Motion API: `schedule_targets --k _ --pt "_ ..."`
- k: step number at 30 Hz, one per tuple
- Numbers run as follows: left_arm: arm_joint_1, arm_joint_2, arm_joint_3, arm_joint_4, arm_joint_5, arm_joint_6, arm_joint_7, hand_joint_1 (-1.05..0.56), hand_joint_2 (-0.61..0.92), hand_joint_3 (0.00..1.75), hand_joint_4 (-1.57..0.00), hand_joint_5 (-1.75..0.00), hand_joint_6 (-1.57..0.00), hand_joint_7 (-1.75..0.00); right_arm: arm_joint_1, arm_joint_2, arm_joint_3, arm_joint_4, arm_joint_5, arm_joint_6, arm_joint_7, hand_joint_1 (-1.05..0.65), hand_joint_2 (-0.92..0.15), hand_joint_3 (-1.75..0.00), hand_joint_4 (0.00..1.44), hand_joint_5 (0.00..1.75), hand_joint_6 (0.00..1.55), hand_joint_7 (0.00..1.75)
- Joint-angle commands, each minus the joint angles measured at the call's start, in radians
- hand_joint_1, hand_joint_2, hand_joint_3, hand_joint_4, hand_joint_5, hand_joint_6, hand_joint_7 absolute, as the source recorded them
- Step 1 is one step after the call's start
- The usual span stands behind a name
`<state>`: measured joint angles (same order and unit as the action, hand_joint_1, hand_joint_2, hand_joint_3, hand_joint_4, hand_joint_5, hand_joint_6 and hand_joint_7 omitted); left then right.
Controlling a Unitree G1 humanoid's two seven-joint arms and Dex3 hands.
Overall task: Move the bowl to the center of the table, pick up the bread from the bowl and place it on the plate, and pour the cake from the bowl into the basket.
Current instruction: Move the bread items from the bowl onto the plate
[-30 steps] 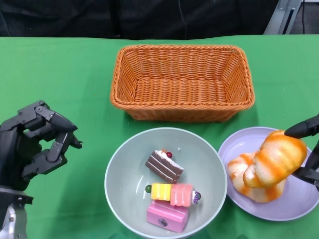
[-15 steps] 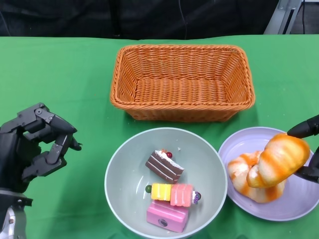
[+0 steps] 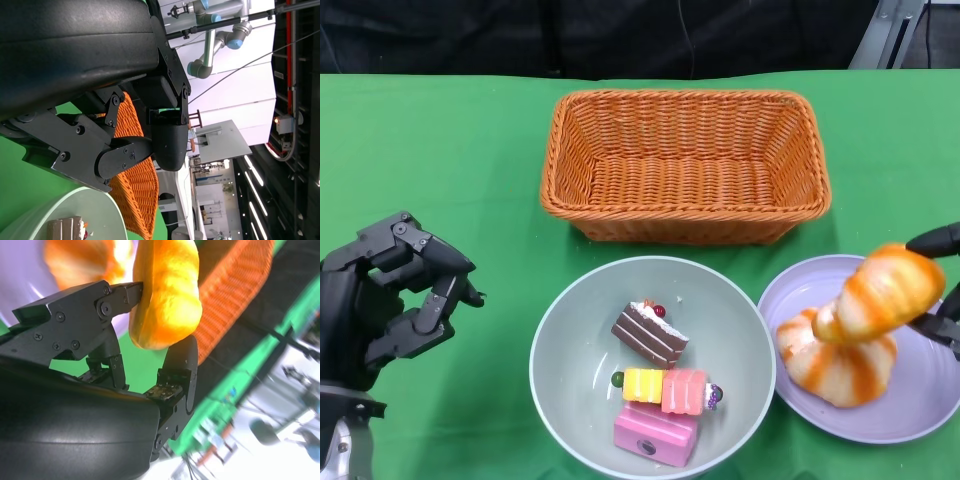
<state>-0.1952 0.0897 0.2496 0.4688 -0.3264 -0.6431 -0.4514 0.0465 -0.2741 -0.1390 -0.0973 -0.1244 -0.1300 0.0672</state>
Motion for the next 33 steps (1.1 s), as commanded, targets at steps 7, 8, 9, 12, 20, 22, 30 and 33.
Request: schedule_targets --k 7,8,9,12,20,22,30,33 --pt "-0.018 0.022 0.005 0.019 0.003 -0.029 -0.004 -0.11 0.70 0.79 -0.87 -1.40 -0.91 -1.09 -0.041 0.032 0.003 0.154 -0.063 -0.225 -0.121 -0.08 -0.92 -0.19 0.59 1.59 0.54 1.24" --pt "-0.019 0.023 0.005 0.021 0.002 -0.030 -0.007 -0.11 0.70 0.79 -0.86 -1.40 -0.91 -1.09 -0.045 0.033 0.004 0.173 -0.067 -0.246 -0.130 -0.08 -0.92 -0.19 0.60 1.61 0.54 1.26" --pt "-0.018 0.024 0.005 0.021 0.002 -0.029 -0.006 -0.11 0.70 0.79 -0.86 -1.40 -0.91 -1.09 -0.049 0.038 0.005 0.192 -0.065 -0.263 -0.136 -0.08 -0.92 -0.19 0.60 1.62 0.54 1.27" --pt "-0.016 0.025 0.005 0.018 0.004 -0.029 -0.003 -0.11 0.70 0.79 -0.86 -1.39 -0.91 -1.10 -0.063 0.050 0.008 0.259 -0.071 -0.325 -0.166 -0.07 -0.92 -0.19 0.60 1.63 0.53 1.31" --pt "-0.013 0.025 0.005 0.016 0.004 -0.032 -0.001 -0.11 0.69 0.79 -0.87 -1.39 -0.90 -1.11 -0.108 0.076 0.014 0.455 -0.122 -0.476 -0.283 -0.13 -0.91 -0.18 0.64 1.56 0.56 1.27" --pt "-0.014 0.026 0.005 0.017 0.000 -0.032 -0.006 -0.12 0.69 0.79 -0.86 -1.39 -0.90 -1.11 -0.120 0.079 0.018 0.493 -0.140 -0.498 -0.314 -0.14 -0.91 -0.18 0.65 1.53 0.56 1.25" --pt "-0.015 0.028 0.005 0.025 -0.013 -0.034 -0.018 -0.11 0.70 0.78 -0.87 -1.38 -0.91 -1.10 -0.175 0.102 0.035 0.669 -0.146 -0.601 -0.398 -0.16 -0.92 -0.14 0.68 1.47 0.59 1.19" --pt "-0.015 0.025 0.005 0.021 -0.023 -0.025 -0.026 -0.11 0.70 0.77 -0.88 -1.37 -0.92 -1.07 -0.198 0.105 0.035 0.729 -0.143 -0.645 -0.411 -0.15 -0.92 -0.14 0.66 1.49 0.59 1.20"
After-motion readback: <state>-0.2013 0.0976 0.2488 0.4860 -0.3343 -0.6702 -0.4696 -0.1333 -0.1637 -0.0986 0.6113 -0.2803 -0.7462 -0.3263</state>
